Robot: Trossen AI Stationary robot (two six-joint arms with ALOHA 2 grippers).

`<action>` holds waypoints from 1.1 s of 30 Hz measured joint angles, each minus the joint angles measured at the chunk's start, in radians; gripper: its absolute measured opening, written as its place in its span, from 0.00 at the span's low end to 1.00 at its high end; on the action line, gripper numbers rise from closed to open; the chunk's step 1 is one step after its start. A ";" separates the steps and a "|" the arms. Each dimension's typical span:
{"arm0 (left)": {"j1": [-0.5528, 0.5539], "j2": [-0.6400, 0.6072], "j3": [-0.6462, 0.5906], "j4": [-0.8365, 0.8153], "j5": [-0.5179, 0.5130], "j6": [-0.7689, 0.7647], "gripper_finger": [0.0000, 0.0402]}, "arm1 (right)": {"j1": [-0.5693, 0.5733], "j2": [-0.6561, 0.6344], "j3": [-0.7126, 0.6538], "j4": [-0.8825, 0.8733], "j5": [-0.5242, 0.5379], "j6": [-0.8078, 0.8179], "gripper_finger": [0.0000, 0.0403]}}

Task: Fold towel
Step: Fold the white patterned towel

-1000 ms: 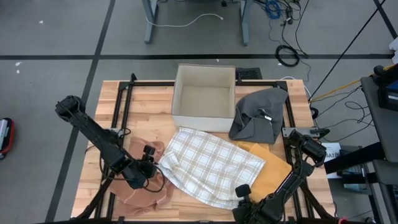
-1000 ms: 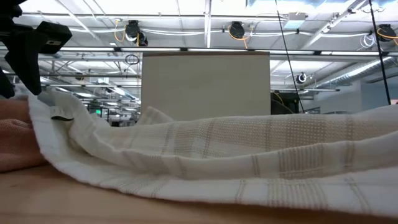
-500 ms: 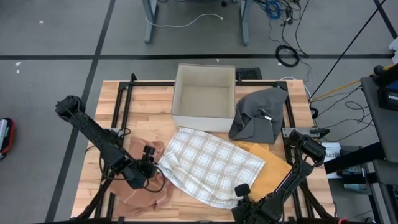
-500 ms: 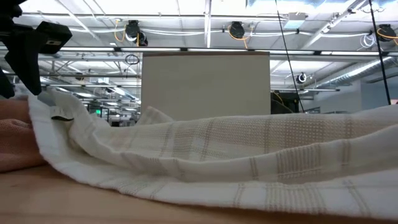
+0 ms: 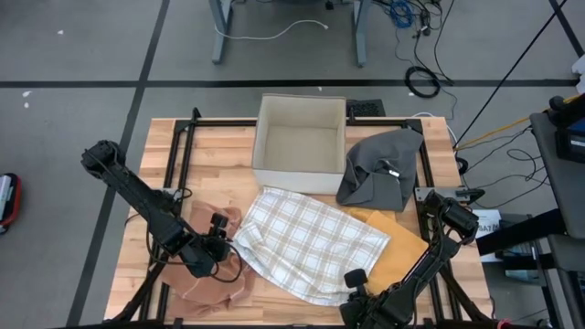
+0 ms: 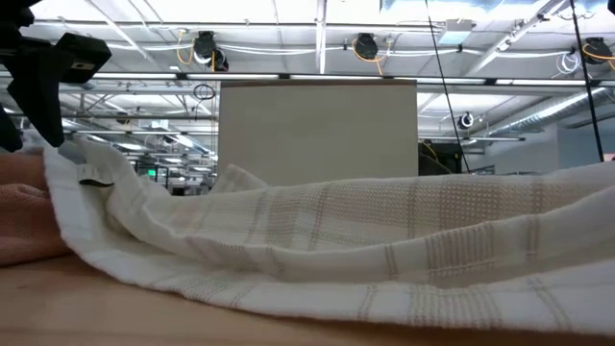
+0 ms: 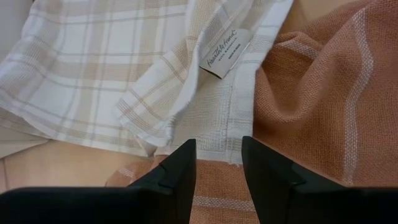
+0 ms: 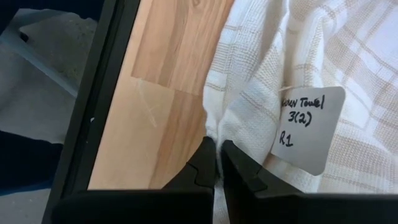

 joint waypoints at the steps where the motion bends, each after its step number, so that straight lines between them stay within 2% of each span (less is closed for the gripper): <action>1: 0.000 0.000 0.000 0.000 0.000 0.000 0.34 | 0.000 0.000 0.000 0.000 0.000 0.000 0.01; 24: 0.000 0.000 0.000 0.001 -0.002 0.000 0.34 | 0.000 0.000 0.000 0.000 -0.004 0.041 0.01; 33: 0.000 0.000 0.001 0.065 -0.010 -0.001 0.34 | 0.000 0.000 0.000 0.000 -0.002 0.033 0.01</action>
